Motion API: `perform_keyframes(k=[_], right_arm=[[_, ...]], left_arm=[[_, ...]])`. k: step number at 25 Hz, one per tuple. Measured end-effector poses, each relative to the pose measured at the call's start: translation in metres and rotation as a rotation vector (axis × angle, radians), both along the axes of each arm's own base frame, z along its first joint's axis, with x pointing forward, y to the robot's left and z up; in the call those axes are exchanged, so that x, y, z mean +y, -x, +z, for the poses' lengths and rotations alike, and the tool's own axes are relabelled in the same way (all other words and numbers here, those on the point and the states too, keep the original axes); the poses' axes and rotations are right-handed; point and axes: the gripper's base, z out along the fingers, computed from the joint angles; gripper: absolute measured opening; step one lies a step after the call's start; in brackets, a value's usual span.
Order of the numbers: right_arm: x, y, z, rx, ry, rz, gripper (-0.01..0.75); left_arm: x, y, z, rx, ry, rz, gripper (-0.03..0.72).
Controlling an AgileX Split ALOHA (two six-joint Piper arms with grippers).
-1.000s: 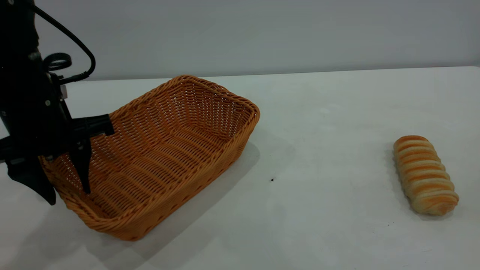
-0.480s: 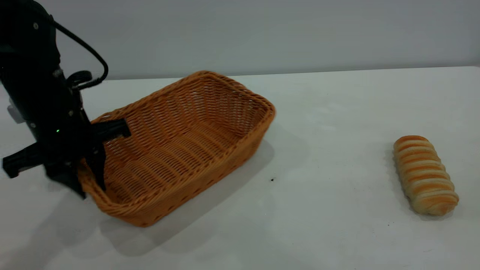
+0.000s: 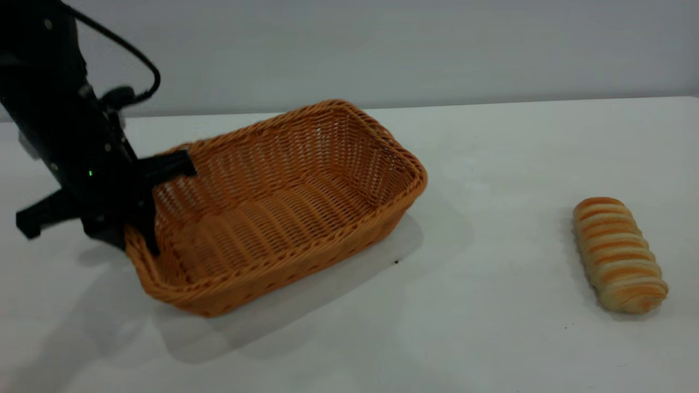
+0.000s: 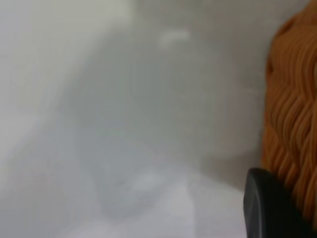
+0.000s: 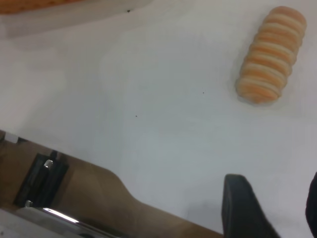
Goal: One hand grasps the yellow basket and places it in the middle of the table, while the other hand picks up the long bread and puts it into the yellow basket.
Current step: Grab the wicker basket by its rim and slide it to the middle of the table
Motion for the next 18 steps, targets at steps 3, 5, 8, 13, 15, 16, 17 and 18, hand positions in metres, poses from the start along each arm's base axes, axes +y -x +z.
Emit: perform_keyframes(k=[3,5,8,13,15,16,17,18], right_arm=[[0.0,0.0,0.0,0.0,-0.001,0.0,0.358],[0.0,0.0,0.0,0.0,-0.001,0.0,0.358],[0.0,0.0,0.0,0.0,0.0,0.001,0.358],[0.0,0.0,0.0,0.0,-0.001,0.002,0.358],[0.0,0.0,0.0,0.0,-0.001,0.002,0.358],[0.0,0.0,0.0,0.0,-0.001,0.001,0.358],[0.0,0.0,0.0,0.0,-0.001,0.001,0.358],[0.0,0.0,0.0,0.0,-0.001,0.001,0.358]], left_arm=[[-0.004,-0.002,0.016,-0.07,0.033,-0.079,0.112],[-0.008,-0.002,0.02,-0.09,0.046,-0.177,0.111],[-0.014,-0.001,0.022,-0.103,0.08,-0.302,0.111],[-0.02,-0.001,0.024,-0.15,0.103,-0.44,0.111],[-0.02,-0.001,0.023,-0.155,0.098,-0.46,0.111],[-0.021,-0.001,0.023,-0.154,0.097,-0.465,0.111],[-0.021,-0.001,0.022,-0.151,0.096,-0.47,0.111],[-0.02,-0.001,0.02,-0.146,0.094,-0.474,0.111]])
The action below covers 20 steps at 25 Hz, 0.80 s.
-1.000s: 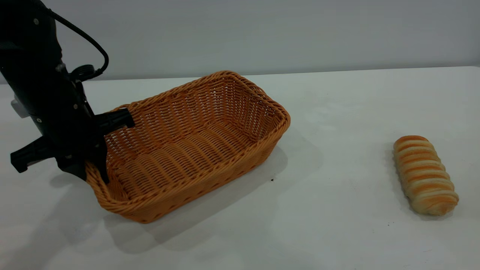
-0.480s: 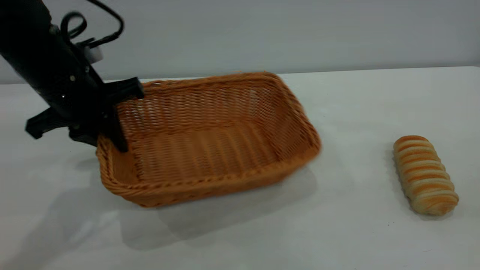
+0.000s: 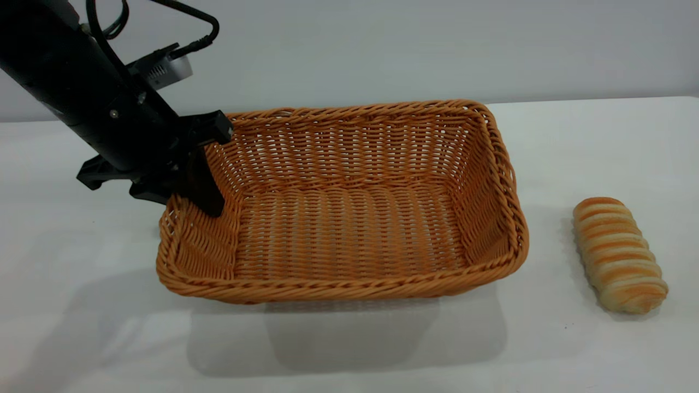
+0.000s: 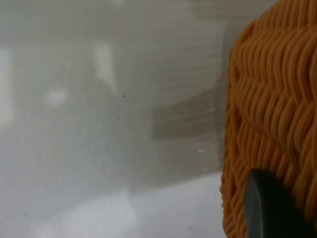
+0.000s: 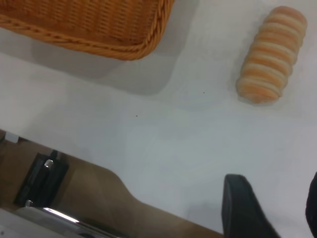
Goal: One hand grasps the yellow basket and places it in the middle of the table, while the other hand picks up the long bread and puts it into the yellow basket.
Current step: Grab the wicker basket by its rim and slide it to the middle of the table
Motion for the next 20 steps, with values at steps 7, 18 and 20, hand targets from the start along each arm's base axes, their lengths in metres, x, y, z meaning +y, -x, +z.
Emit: perform_keyframes(k=[7,18,20], right_arm=[[0.0,0.001,0.0,0.008,0.003,0.002,0.358],[0.0,0.001,-0.001,0.011,0.006,0.003,0.358],[-0.001,0.001,-0.001,0.011,0.01,0.003,0.358]], left_arm=[[0.001,0.001,-0.022,0.064,-0.013,0.011,0.11],[0.001,0.0,-0.027,0.072,-0.019,0.011,0.519],[0.0,0.0,-0.027,0.074,-0.017,0.011,0.627]])
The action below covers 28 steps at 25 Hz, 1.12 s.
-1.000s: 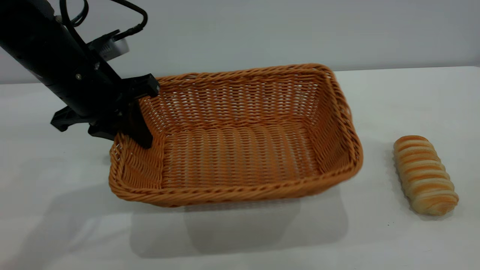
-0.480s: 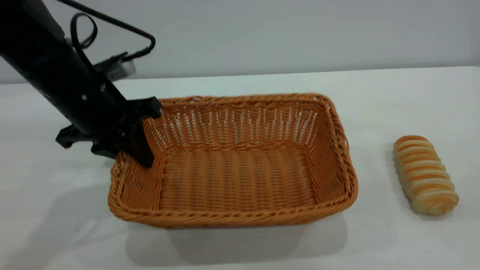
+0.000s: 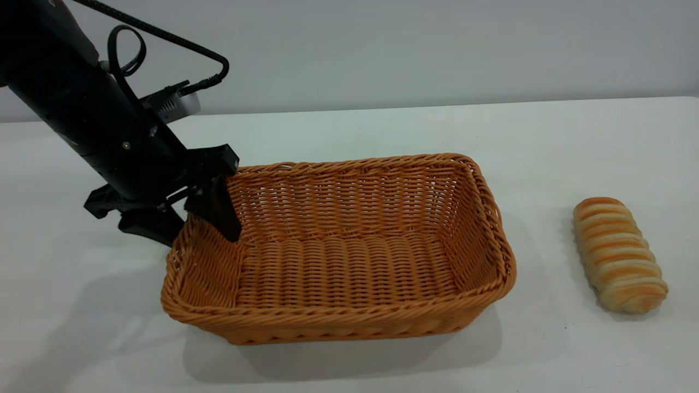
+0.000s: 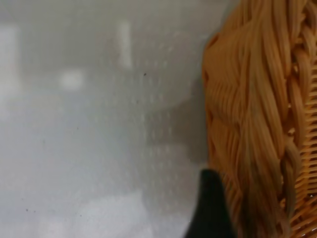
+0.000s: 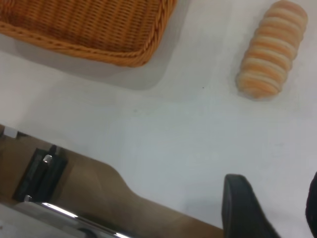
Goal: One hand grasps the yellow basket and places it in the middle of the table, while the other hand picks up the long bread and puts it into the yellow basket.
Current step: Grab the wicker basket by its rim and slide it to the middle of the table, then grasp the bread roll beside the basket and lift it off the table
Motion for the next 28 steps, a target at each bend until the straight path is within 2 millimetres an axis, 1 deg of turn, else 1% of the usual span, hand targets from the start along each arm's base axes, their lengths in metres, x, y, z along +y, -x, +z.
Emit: perform_keyframes(k=[2,6,11,13,15,19,21,24,28], right_arm=[[0.0,0.0,0.0,-0.001,0.002,0.0,0.358],[0.0,-0.003,0.003,-0.045,-0.008,-0.005,0.358],[0.002,-0.011,0.008,-0.134,-0.035,-0.016,0.358],[0.004,-0.018,0.007,-0.129,-0.033,-0.019,0.358],[0.007,-0.028,0.002,-0.099,-0.023,-0.021,0.358],[0.015,-0.054,-0.015,-0.013,0.006,-0.027,0.358],[0.018,-0.067,-0.024,0.011,0.018,-0.03,0.372],[0.024,-0.086,-0.038,0.033,0.04,-0.023,0.429],[0.032,-0.113,-0.048,0.053,0.06,-0.019,0.541]], left_arm=[[0.0,0.0,0.001,0.002,0.003,-0.001,0.664],[-0.001,0.001,0.008,0.0,0.012,-0.008,0.655],[0.0,0.0,0.038,-0.078,0.027,-0.008,0.636],[0.002,0.0,0.05,-0.111,0.032,-0.004,0.627],[0.006,0.0,0.061,-0.146,0.027,-0.007,0.618],[0.017,0.0,0.082,-0.216,-0.01,-0.026,0.589],[0.02,0.001,0.091,-0.244,-0.021,-0.032,0.583],[0.02,0.002,0.098,-0.264,-0.019,-0.032,0.582],[0.02,0.002,0.099,-0.267,-0.018,-0.032,0.582]])
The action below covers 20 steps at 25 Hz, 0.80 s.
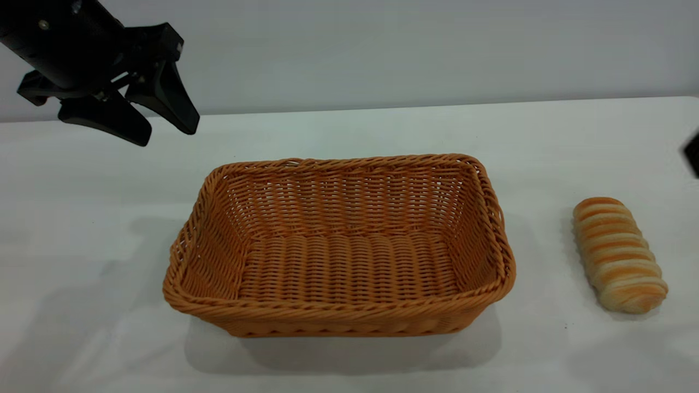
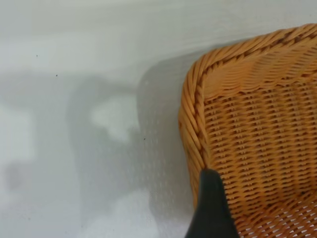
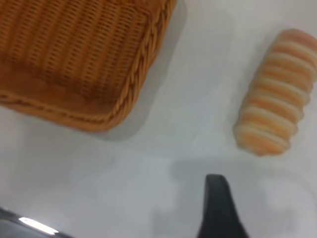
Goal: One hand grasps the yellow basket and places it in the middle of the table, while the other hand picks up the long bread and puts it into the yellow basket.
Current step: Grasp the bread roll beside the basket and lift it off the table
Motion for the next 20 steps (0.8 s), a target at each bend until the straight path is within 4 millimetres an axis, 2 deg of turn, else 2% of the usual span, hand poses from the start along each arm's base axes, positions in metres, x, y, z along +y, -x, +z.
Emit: perform_keyframes(k=[4,11,17,20], right_arm=[[0.009,-0.031,-0.008,0.038,0.026,0.006,0.605],[0.023,-0.079,-0.042,0.19,0.056,-0.02,0.607],[0.012,-0.113,-0.077,0.374,0.076,-0.123,0.607],[0.008,-0.125,-0.088,0.422,0.081,-0.148,0.606]], left_arm=[[0.0,0.0,0.0,0.0,0.0,0.0,0.582],[-0.002,0.0,0.003,0.003,0.038,0.025,0.582],[-0.002,0.001,0.004,0.004,0.041,0.026,0.582],[-0.002,0.001,0.004,0.005,0.043,0.026,0.582]])
